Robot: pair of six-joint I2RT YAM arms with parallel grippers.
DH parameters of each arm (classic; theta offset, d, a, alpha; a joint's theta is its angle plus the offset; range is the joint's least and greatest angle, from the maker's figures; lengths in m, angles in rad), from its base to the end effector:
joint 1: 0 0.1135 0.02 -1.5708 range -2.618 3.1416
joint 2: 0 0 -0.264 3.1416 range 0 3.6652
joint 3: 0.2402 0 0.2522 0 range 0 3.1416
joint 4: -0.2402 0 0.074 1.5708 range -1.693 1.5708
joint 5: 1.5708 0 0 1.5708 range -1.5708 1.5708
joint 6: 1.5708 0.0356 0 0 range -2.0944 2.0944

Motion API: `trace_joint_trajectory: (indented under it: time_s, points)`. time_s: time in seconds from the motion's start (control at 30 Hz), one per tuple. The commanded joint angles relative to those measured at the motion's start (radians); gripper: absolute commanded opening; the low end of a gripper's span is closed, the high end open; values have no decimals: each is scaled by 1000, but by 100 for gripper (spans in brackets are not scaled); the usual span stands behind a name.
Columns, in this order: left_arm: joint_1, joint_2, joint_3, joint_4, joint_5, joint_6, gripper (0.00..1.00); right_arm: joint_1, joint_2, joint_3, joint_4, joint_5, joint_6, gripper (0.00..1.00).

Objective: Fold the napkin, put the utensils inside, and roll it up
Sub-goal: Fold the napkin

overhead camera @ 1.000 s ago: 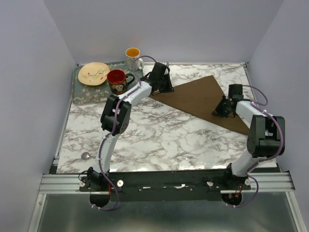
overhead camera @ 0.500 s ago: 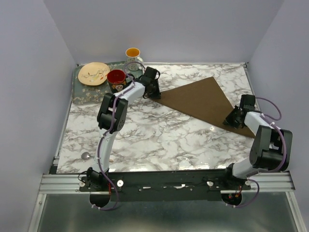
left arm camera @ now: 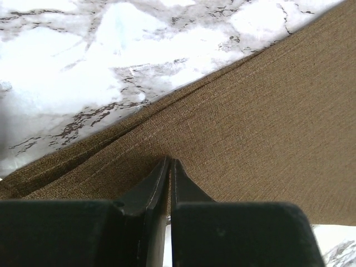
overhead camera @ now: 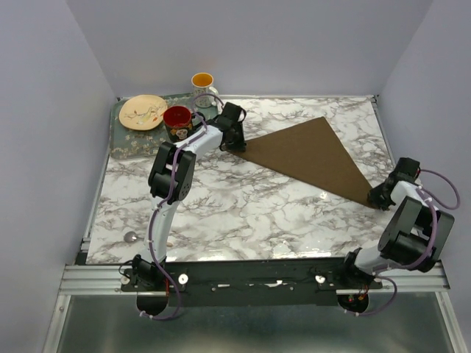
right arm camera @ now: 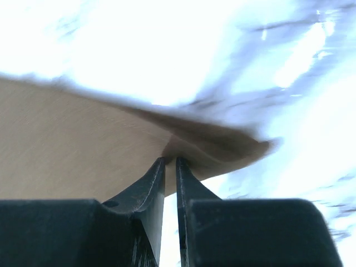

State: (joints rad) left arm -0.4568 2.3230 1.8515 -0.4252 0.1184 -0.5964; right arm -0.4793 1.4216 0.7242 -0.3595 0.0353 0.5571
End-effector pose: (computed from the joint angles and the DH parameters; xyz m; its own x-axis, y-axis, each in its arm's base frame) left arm 0.4595 -0.2305 0.1630 -0.8633 -0.1972 -0.4646 0.0233 0.9040 -0.4270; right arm 0.2309 -0.1214 0.1678 -0.4040 0.8055 -0.4335 0.8128 0.5335 0.2338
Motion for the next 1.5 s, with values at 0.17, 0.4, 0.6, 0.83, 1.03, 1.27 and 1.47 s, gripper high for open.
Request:
trace_joint_trajectory:
  time_s: [0.17,0.4,0.6,0.83,1.03,1.27,1.47]
  points:
    - [12,-30,-15,-53,15,-14,15,-88,-79,-28,-33,22,-8,18]
    - [24,-67,24,-44,53,-69,19,-88,-153,-20,-39,73,67,20]
    - [37,35,77,-90,47,-54,18,-105,10,-37,-30,97,78,20]
    - [30,-45,-95,-57,23,-59,18,-127,-91,-52,-76,242,35,19]
    - [-25,-178,-303,-1,10,-68,18,193,-276,47,-72,262,-72,21]
    - [-82,-370,-555,83,0,-120,18,651,-129,230,-85,74,-147,25]
    - [-63,-649,-635,-23,-111,-59,57,778,-197,192,-35,-26,-250,39]
